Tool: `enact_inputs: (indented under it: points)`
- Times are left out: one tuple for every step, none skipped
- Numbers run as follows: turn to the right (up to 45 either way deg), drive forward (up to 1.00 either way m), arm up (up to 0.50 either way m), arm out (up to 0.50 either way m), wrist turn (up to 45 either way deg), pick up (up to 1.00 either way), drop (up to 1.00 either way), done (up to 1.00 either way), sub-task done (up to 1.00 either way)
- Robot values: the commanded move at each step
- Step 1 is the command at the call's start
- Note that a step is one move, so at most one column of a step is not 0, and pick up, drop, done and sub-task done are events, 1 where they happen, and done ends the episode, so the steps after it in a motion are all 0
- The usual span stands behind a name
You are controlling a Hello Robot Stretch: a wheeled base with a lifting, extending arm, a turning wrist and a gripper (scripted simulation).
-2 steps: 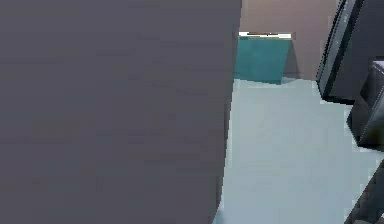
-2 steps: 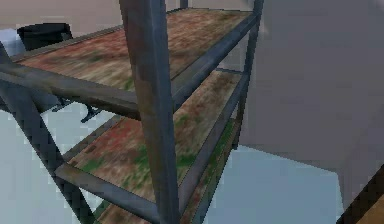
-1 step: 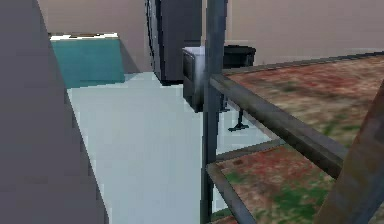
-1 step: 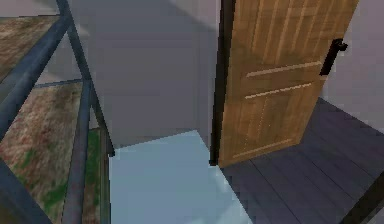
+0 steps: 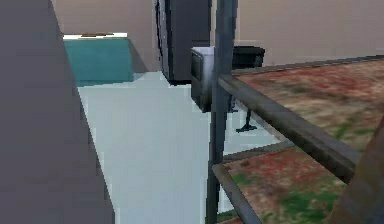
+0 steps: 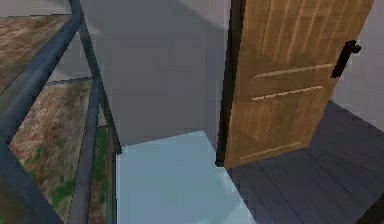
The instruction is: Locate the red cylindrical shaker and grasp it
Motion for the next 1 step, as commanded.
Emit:
enact_inputs:
  points:
    - [-15.0, 0.00, 0.00, 0.00, 0.0, 0.00, 0.00, 0.00, 0.00]
